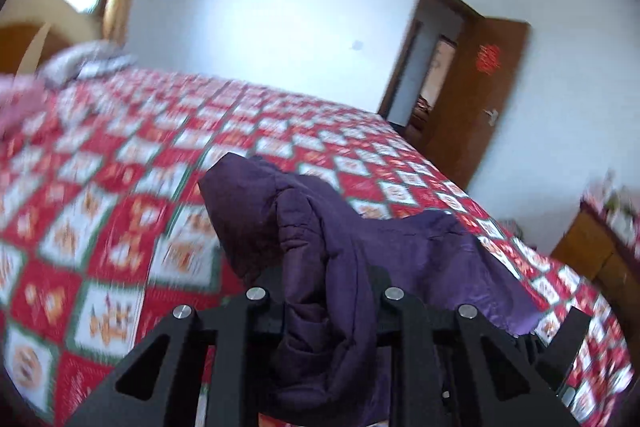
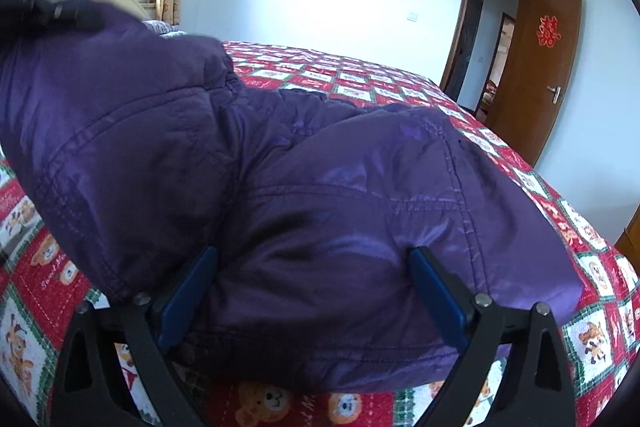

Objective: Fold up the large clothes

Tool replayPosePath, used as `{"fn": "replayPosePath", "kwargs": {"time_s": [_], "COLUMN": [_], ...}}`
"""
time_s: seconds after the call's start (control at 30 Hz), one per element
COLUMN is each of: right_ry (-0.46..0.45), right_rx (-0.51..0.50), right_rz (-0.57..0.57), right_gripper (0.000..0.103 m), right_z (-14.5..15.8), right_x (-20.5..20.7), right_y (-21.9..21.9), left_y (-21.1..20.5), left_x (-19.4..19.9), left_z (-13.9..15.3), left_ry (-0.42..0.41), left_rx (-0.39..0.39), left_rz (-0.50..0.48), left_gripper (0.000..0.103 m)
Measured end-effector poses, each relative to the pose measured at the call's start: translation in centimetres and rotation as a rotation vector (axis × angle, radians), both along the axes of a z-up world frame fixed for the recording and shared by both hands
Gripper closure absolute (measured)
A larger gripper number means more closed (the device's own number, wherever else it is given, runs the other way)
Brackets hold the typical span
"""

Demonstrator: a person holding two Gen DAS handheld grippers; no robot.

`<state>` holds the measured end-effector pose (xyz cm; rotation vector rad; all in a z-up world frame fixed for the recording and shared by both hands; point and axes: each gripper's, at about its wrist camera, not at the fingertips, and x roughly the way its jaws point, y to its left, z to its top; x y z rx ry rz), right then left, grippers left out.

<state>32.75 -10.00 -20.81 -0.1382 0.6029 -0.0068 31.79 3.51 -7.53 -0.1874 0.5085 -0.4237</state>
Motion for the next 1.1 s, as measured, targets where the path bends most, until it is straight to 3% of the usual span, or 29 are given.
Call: {"fn": "replayPosePath", "kwargs": {"time_s": [0.13, 0.33, 0.43, 0.57, 0.73, 0.87, 1.1], "right_ry": [-0.035, -0.088, -0.083, 0.033, 0.077, 0.083, 0.069], "right_rx": [0.08, 0.212, 0.202, 0.159, 0.262, 0.295, 0.297], "right_rz": [-0.018, -0.123, -0.232, -0.303, -0.328, -0.337, -0.346], "right_gripper": [0.012, 0.011, 0.011, 0.011, 0.011, 0.004, 0.001], "right_z": [1.7, 3.7, 4.1, 2.3, 0.1, -1.4, -2.2], "right_x": [-1.8, -4.5, -4.7, -2.9, -3.8, -4.4, -4.6], "right_y": [-2.6, -9.4, -12.6, -16.1, -18.8, -19.3, -19.3], "left_y": [-5.1, -11.2, -14.1, -18.5, -23.7, -27.3, -30.2], "left_x": [-1.4, -3.5, -4.1, -4.8, -5.9, -6.6, -5.8], "left_z": [3.5, 4.5, 4.0, 3.2, 1.5, -0.4, -3.1], "left_ry": [-0.104, -0.181, -0.211, -0.22, -0.254, -0.286, -0.264], "left_rx": [0.096, 0.21, 0.28, 0.358, 0.48, 0.574, 0.581], "left_rz": [-0.101, -0.212, -0.263, -0.364, -0.507, -0.604, -0.709], "left_gripper": [0.079, 0.079, 0.079, 0.079, 0.079, 0.079, 0.079]}}
